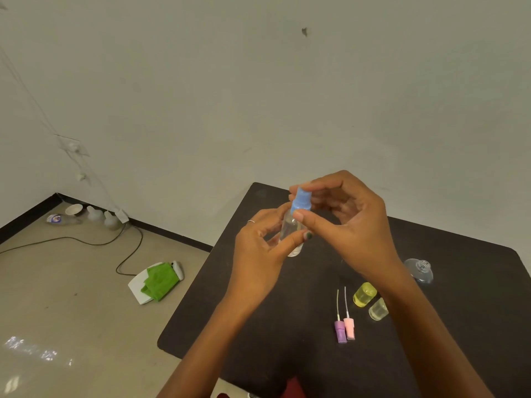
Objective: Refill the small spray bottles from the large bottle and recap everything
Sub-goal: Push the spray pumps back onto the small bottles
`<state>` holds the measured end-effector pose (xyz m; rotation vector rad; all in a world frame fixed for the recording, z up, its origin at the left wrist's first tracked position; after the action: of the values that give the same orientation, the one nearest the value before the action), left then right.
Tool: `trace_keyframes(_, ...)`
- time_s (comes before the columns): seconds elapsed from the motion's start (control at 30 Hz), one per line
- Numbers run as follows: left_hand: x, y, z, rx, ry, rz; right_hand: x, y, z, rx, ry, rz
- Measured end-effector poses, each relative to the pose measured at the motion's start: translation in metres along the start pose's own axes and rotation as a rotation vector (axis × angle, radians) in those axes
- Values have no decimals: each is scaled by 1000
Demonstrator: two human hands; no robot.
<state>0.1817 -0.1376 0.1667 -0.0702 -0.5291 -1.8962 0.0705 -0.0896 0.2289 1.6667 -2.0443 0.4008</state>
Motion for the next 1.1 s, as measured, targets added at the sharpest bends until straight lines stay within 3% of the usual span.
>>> trace_keyframes(0.13,-1,-3,-1,2,12,-7,0,1,1,-3,2,43)
trace_keyframes(0.27,0,0,0,-30,17,5,-1,0,0,17,-12,-20)
trace_keyframes(0.43,-1,-1,2,-29,18,-9,-1,2,4,-12,-54,60)
trace_keyframes(0.6,-1,1,4,-77,27,2,-4,-3,11,80,-155,-12)
trace_keyframes(0.8,-4,-1,7,-129,24,-23,-7,4,15,118,-156,133)
trace_keyframes(1.1,-4,-5,7,-89,2,-206,-8,-5,18,97,-308,-137)
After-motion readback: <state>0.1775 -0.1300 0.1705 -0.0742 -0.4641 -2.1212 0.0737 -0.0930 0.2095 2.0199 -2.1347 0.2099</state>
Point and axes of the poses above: each hand's wrist, its own x-axis towards the middle knuckle, its own y-axis out of the back of the hand, z = x × y, the point moved 8 cm from there along x, towards the middle knuckle, and after that the axes turned 12 degrees about x, right-handed, at the moved point
